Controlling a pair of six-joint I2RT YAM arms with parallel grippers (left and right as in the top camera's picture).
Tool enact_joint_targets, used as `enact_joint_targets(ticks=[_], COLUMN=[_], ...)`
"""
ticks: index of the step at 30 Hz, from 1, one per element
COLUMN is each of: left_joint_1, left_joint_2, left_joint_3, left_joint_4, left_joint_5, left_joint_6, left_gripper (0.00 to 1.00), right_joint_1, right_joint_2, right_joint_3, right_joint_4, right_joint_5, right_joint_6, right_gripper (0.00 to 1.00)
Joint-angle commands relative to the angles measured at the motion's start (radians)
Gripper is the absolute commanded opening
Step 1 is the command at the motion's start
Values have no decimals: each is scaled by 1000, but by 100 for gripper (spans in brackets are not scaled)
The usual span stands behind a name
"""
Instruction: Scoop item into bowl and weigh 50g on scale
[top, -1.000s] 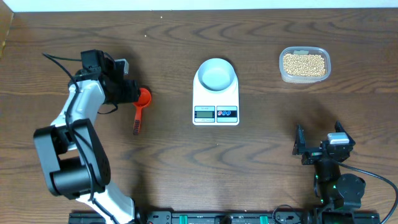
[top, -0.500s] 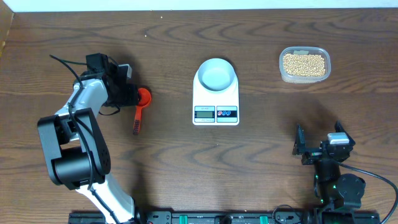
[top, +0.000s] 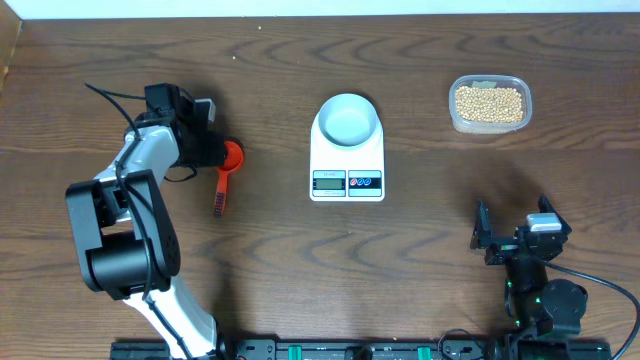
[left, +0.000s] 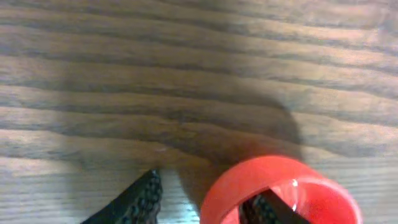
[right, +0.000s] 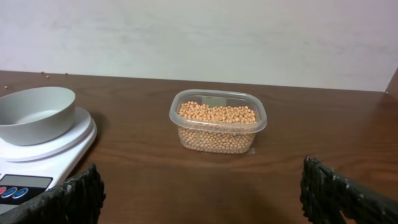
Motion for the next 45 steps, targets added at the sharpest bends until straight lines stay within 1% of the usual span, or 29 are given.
enact_joint_targets(ticks=[1,3,7,8,13,17,20,21,25,31,33,38,42,45], left_joint_1=[0,0,0,0,0,0,0,0,0,0,0,0,-1,-12], left_joint_2=[40,40,40,40,39,8,-46,-82,-193,-346,-378,-420,-420,-420], left_joint_3=[0,0,0,0,1,9,18,18,18,18,18,18,18,18], left_joint_4=[-8,-2,3,2,19,32,34,36,29,35,32,31,23,12], left_joint_5=[-15,-14,-14,-14,-14,-6,-6,-6,3,78,105,223,304,309], left_joint_6=[-4,-7,-7,-8,-97,-214,-308,-360,-479,-633,-682,-805,-846,-846], left_gripper=[39,30,8,8,7,7,7,7,7,7,7,7,7,7], right_joint_1=[7,7,7,7,7,7,7,7,7,7,7,7,7,7], right_joint_2=[-2,-2,-2,-2,-2,-2,-2,-2,-2,-2,-2,-2,-2,0], right_joint_3=[-3,-3,-3,-3,-3,-3,-3,-3,-3,-3,-3,-3,-3,1], right_joint_4=[-2,-2,-2,-2,-2,-2,-2,-2,-1,-3,0,72,159,168], right_joint_5=[4,4,4,4,4,4,4,4,13,12,7,-34,-58,-127], right_joint_6=[-1,-1,-1,-1,-1,-1,-1,-1,-2,-1,-1,2,119,202], right_gripper=[99,99,99,99,99,99,99,99,99,99,99,99,99,99])
